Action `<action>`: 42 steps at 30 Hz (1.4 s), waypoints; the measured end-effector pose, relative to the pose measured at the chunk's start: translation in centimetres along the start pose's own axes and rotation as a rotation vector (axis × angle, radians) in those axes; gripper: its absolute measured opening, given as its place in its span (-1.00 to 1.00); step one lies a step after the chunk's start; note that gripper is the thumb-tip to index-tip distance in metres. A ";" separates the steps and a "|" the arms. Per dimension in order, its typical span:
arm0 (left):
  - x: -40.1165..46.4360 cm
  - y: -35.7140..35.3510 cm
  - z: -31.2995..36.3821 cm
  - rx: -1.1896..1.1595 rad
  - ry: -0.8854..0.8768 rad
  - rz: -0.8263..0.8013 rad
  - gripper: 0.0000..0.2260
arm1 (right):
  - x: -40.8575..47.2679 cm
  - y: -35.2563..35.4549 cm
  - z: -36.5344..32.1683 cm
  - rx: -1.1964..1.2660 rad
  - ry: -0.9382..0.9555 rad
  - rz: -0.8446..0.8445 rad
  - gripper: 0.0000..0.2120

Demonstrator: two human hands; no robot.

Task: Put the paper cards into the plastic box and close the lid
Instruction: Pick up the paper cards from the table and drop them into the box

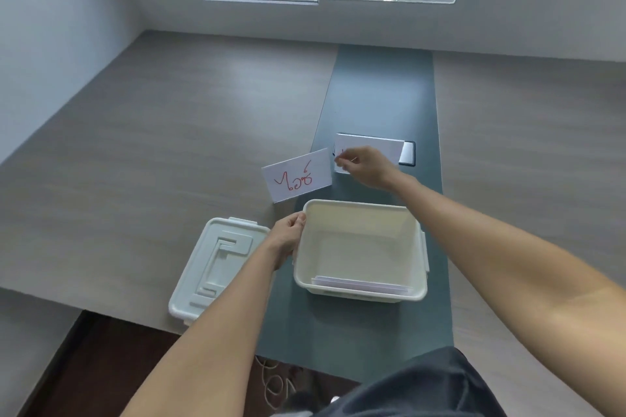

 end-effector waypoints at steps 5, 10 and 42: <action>0.1 0.4 -0.1 0.072 -0.042 0.043 -0.69 | 4.7 -1.8 -2.1 -0.168 0.102 -0.018 -0.72; 0.0 0.4 -0.1 0.061 -0.073 0.073 -0.68 | 8.0 -5.7 -1.2 -0.386 0.098 -0.228 -0.51; -3.2 -1.4 0.8 0.666 -0.461 0.261 -0.51 | 1.3 9.3 -4.2 -0.287 0.056 0.091 -0.76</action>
Point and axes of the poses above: each hand's wrist, its own x-axis towards the middle knuckle, its own y-axis out of the back of the hand, z = x × y, the point moved 10 cm from there along x, towards the middle knuckle, and after that the axes turned 12 degrees about y, right-handed, at the moved point
